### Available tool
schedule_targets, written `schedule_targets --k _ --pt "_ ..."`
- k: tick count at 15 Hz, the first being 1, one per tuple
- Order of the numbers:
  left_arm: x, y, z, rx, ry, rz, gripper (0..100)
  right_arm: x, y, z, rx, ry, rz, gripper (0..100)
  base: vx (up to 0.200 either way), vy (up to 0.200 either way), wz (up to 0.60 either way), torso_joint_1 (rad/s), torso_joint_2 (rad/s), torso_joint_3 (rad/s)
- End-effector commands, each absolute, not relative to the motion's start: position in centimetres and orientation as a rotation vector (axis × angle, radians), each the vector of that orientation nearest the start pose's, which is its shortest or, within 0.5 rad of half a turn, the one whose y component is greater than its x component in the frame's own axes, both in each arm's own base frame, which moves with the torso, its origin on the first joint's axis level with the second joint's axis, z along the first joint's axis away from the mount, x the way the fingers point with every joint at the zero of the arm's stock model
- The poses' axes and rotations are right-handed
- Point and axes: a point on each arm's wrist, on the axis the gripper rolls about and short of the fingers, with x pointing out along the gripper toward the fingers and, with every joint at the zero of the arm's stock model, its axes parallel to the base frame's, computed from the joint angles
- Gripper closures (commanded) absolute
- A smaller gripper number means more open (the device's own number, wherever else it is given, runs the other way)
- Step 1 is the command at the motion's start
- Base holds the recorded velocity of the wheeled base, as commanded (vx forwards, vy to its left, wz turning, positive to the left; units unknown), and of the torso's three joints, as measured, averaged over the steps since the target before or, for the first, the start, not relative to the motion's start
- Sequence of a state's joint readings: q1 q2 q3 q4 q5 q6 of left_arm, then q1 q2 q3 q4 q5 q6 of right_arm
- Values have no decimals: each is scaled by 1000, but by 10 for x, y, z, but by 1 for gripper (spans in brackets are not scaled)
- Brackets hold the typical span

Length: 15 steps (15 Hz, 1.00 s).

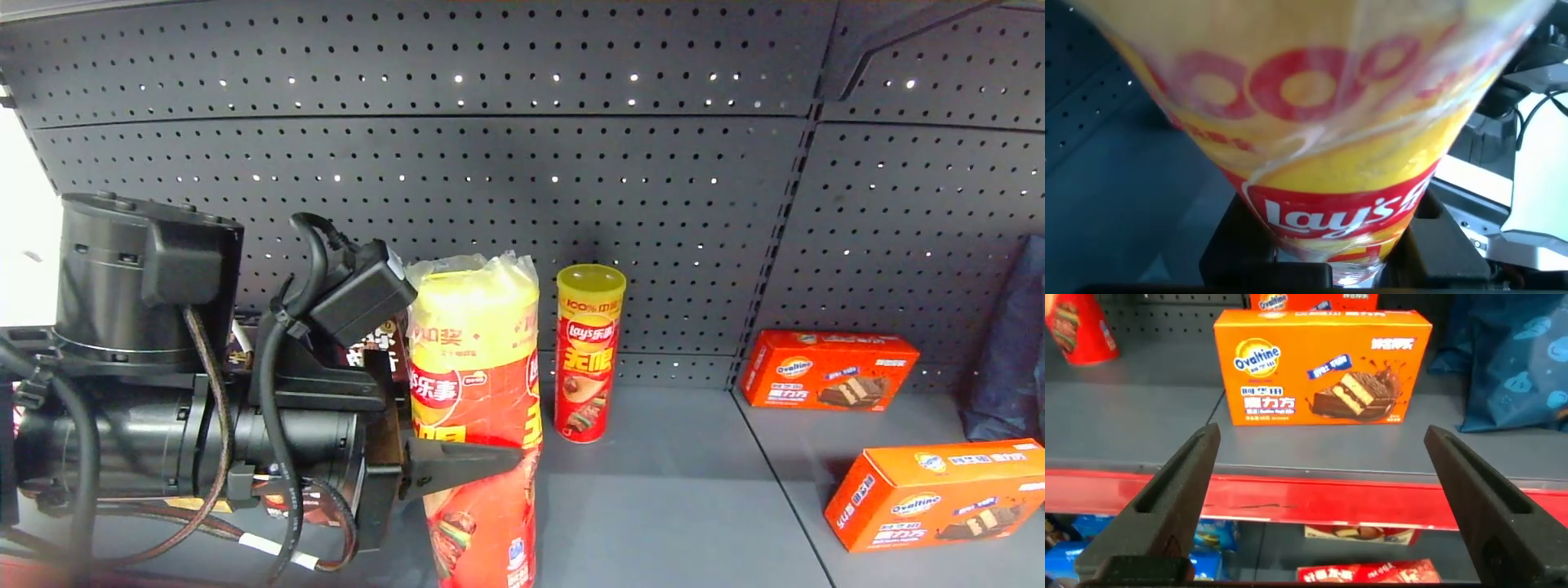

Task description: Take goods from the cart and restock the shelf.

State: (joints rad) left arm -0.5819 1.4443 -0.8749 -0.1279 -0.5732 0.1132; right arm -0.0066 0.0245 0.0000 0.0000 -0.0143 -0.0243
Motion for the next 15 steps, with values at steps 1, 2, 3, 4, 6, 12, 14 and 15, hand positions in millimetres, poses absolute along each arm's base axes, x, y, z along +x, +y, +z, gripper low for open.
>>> schedule_targets --k 1,2,3,4,6,12,14,15 --pt "192 -139 228 99 388 -1155 100 -21 0 96 -21 18 -80 0 0 0 0 0 0 0" --pt "190 -138 228 99 390 -1155 100 -12 0 191 67 -48 -60 0 0 0 0 0 0 0" --pt "190 -138 228 99 390 -1155 100 -8 0 197 76 -39 -57 0 0 0 0 0 0 0" --pt "191 -139 225 101 394 -1155 100 27 0 237 187 79 4 0 0 0 0 0 0 0" --pt "190 -138 225 100 397 -1151 100 44 4 231 5 155 161 0 0 0 0 0 0 0" --pt "176 -115 219 91 400 -1083 100 129 54 253 -162 240 541 0 0 0 0 0 0 0" --pt "174 -114 216 94 410 -1074 100 159 70 246 -164 251 569 0 0 0 0 0 0 0" --pt "171 -108 215 90 406 -1059 100 178 79 244 -170 248 572 0 0 0 0 0 0 0"
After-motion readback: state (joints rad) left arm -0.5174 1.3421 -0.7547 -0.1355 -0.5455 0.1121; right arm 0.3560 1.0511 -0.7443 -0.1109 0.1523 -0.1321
